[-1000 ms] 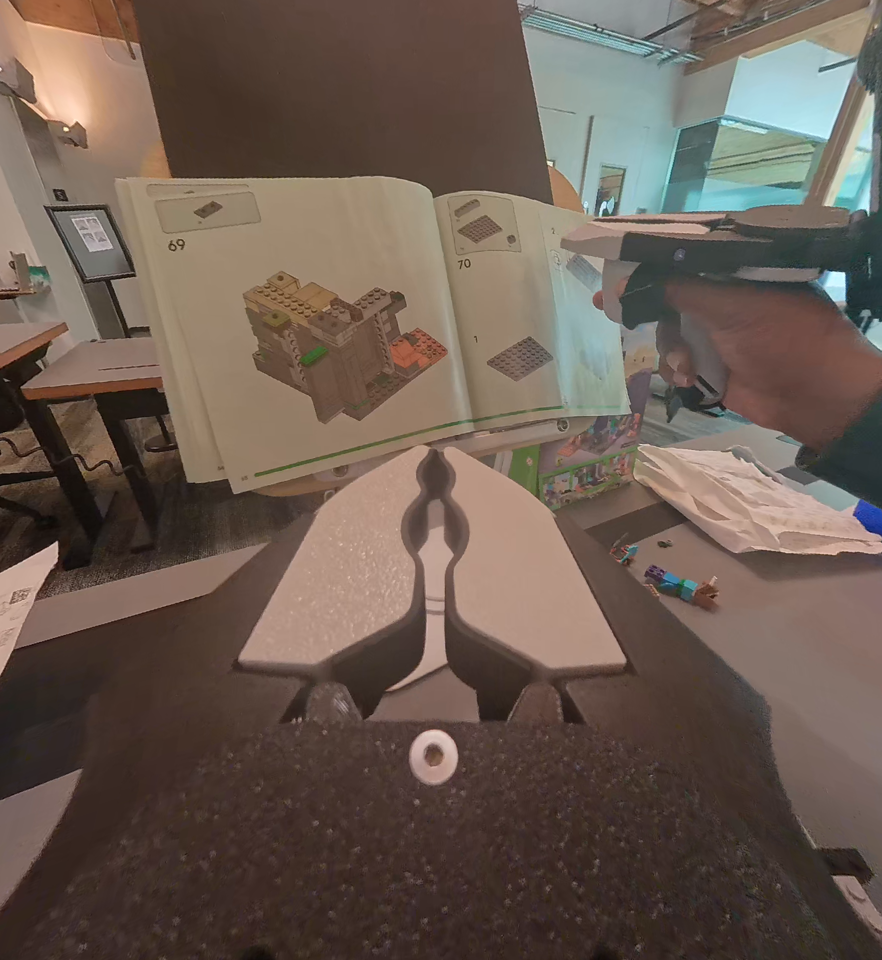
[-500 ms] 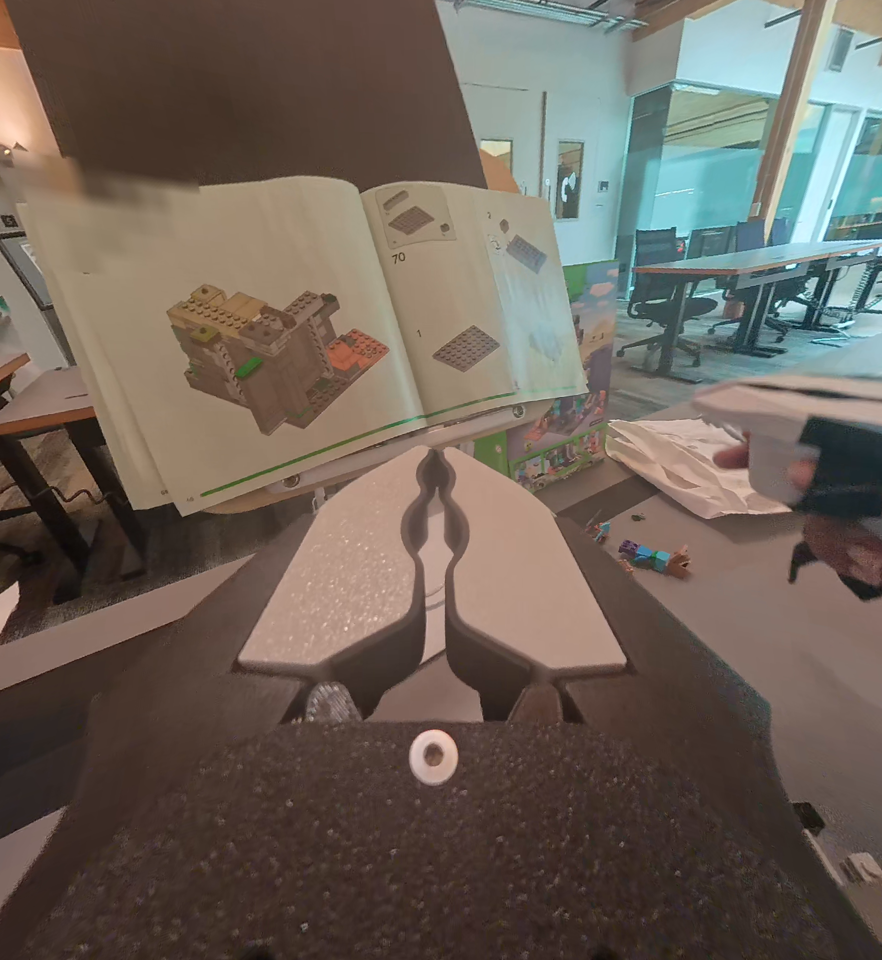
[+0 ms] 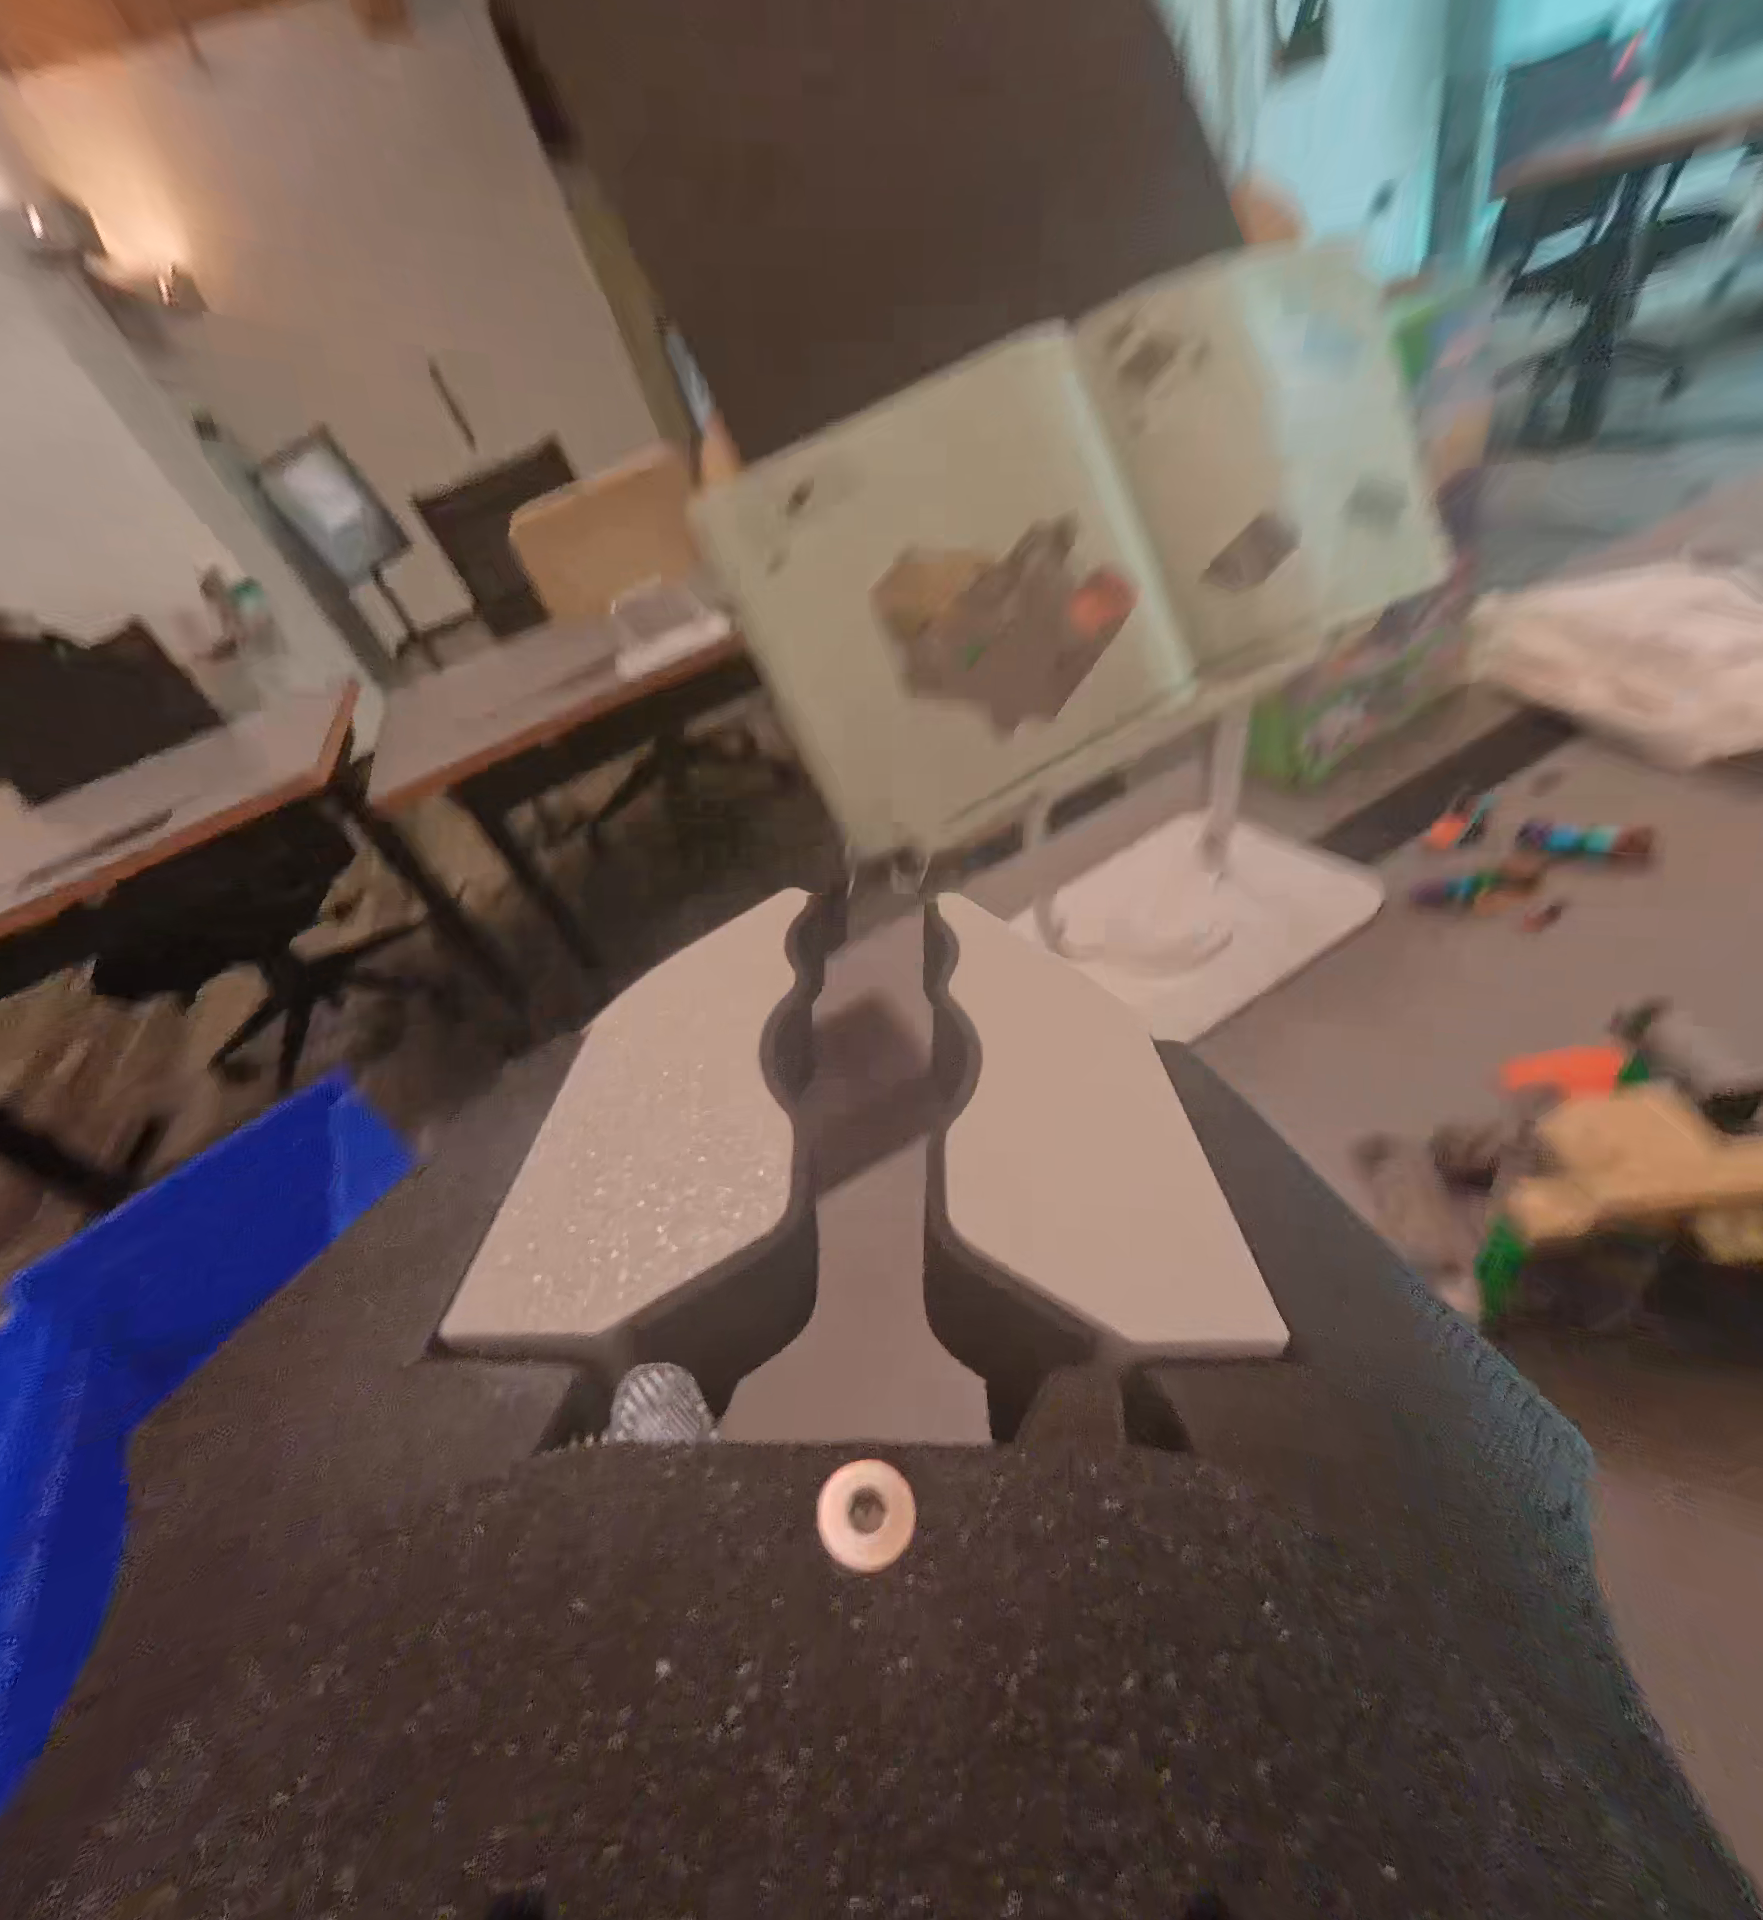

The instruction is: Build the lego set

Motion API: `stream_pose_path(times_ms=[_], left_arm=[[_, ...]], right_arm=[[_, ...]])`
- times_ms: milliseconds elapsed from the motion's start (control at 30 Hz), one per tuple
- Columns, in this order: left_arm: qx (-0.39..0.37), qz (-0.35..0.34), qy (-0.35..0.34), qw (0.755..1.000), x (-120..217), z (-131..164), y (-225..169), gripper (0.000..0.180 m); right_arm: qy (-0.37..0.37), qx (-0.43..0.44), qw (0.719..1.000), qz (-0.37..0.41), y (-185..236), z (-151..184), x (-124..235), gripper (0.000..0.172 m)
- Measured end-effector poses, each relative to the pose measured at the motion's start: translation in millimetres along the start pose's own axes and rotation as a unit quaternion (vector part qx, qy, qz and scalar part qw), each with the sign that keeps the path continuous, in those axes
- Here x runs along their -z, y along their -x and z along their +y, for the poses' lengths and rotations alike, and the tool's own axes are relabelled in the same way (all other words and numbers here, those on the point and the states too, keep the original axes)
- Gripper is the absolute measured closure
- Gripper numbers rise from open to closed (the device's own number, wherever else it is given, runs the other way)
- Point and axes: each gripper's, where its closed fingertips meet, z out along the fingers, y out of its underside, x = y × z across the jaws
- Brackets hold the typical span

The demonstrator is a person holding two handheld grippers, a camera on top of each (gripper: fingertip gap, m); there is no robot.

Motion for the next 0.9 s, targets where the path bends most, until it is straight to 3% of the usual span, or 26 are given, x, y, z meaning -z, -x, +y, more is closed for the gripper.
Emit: stream_pose_path(times_ms=[100, 200, 333, 467, 600, 733, 900], left_arm=[[-0.011, 0.003, 0.117, 0.993, 33, 62, 40, 0.162], [-0.004, 0.02, 0.246, 0.969, 66, 138, 62, 0.164], [-0.004, 0.071, 0.394, 0.916, 105, 233, 63, 0.158], [0.024, 0.137, 0.494, 0.858, 129, 299, 50, 0.15], [0.021, 0.191, 0.563, 0.804, 143, 334, 39, 0.141], [0.042, 0.223, 0.555, 0.8, 138, 331, 30, 0.143], [-0.009, 0.208, 0.564, 0.799, 135, 338, 34, 0.144]], right_arm=[[-0.003, -0.007, 1.0, -0.011, -2, 5, 2, 0.172], [-0.006, -0.005, 1.0, -0.01, -4, 7, 5, 0.171], [0.003, 0.002, 1.0, 0.003, -9, 13, 8, 0.168], [0.004, 0.018, 1.0, 0.009, -8, 14, 10, 0.161], [0.005, 0.027, 1.0, 0.011, -5, 15, 11, 0.159], [0.008, 0.034, 0.999, 0.013, -5, 17, 12, 0.159], [0.016, 0.036, 0.999, 0.011, -4, 23, 10, 0.159]])
